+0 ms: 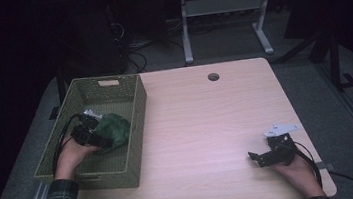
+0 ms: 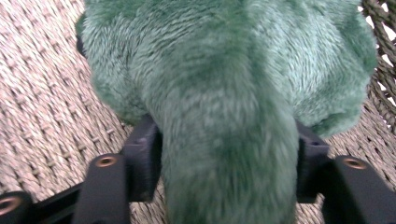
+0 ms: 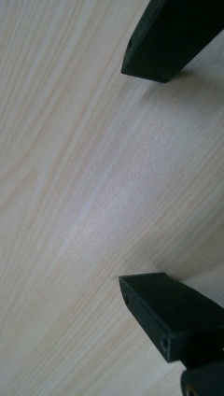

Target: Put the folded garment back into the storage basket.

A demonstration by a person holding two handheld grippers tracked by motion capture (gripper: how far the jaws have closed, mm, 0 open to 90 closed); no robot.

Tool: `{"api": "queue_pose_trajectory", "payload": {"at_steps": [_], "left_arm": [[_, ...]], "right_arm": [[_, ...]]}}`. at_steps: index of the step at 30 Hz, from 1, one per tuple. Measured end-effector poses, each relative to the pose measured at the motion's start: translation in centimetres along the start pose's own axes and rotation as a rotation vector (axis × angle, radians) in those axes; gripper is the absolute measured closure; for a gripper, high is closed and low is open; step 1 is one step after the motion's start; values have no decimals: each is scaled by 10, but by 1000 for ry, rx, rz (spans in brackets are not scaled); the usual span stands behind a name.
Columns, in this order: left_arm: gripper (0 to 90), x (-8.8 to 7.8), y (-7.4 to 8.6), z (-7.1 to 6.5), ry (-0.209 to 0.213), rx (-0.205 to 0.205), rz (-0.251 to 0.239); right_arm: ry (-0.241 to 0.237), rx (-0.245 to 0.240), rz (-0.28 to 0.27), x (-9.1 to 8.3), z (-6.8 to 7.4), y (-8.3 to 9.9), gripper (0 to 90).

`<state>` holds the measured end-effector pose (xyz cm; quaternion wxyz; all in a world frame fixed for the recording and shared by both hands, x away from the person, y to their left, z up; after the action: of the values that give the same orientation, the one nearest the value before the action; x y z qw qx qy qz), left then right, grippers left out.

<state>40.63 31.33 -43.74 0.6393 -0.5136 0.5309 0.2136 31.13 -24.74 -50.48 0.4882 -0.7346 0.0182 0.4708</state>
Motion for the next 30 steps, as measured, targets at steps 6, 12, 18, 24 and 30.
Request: {"api": "queue_pose_trajectory", "payload": {"at_steps": [6, 12, 18, 24, 30], "left_arm": [[203, -4, 2, 2, -16, -1, -29], [169, -12, 0, 0, -19, 5, -61], [157, -25, -4, -2, -12, -5, -116], [153, -39, -10, -10, 1, -9, -175], [153, -52, -19, -27, 28, 0, -239]], "right_arm": [[0, 0, 0, 0, 0, 0, 12], [0, 0, 0, 0, 0, 0, 12], [0, 2, 1, 0, 0, 0, 12], [1, 2, 1, 0, 0, 0, 12], [1, 3, 2, 0, 0, 0, 12]]}}
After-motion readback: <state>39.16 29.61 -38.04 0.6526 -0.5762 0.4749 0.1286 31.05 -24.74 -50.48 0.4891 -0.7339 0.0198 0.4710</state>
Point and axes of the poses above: each handheld gripper's, and its own axes: x roughly forward along the jaws, y roughly out of its underside, z roughly to its left, the point moved 3 cm from there along x, roughly forward along the jaws, and after that the axes turned 9 degrees about -x, right-handed, at the moved point
